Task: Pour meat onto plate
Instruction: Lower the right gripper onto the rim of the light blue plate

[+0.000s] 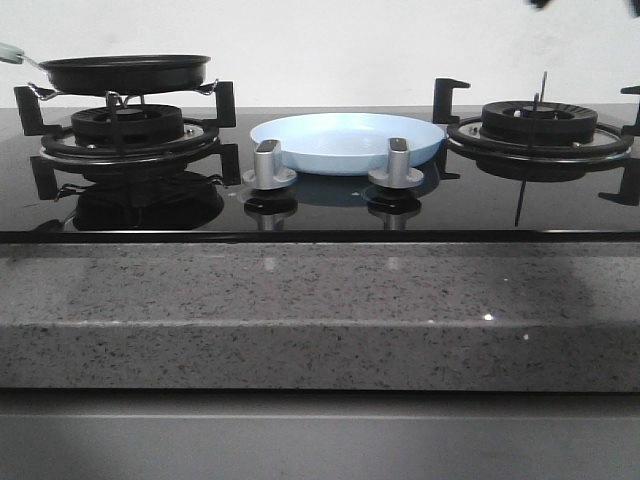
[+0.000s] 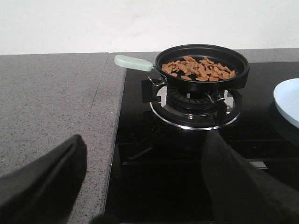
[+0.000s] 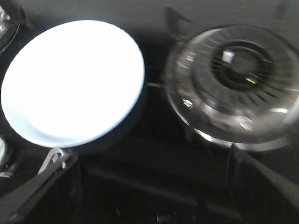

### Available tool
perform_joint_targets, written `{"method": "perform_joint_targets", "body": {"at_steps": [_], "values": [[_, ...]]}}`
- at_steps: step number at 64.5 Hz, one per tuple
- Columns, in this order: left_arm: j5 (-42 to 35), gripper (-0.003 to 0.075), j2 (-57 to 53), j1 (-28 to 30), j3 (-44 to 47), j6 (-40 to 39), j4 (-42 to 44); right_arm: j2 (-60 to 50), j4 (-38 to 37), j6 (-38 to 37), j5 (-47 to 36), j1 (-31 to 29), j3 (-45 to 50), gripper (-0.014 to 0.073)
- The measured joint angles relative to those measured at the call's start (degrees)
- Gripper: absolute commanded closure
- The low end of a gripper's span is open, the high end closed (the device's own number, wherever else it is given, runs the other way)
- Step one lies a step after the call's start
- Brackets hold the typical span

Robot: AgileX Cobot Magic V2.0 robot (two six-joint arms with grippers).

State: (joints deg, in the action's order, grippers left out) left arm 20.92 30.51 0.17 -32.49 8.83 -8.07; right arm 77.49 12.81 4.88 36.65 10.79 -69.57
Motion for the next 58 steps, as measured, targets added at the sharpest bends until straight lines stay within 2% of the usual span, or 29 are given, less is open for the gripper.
{"method": "perform_joint_targets", "body": {"at_steps": [16, 20, 42, 58], "values": [[0.0, 0.0282, 0.0, 0.0, 0.0, 0.0, 0.0, 18.85, -0.12, 0.37, 13.47, 1.29, -22.13, 0.0202], [0.0, 0.0282, 0.0, 0.0, 0.0, 0.0, 0.0, 23.08, -0.26, 0.4, 16.46, 1.29, -27.41, 0.0232], [0.0, 0.0282, 0.0, 0.0, 0.0, 0.0, 0.0, 40.69, -0.39, 2.21, 26.53, 1.29, -47.53, 0.0236], [0.0, 0.0282, 0.0, 0.0, 0.0, 0.0, 0.0, 48.38, -0.69, 2.34, 29.43, 1.91, -53.93, 0.0236]]}}
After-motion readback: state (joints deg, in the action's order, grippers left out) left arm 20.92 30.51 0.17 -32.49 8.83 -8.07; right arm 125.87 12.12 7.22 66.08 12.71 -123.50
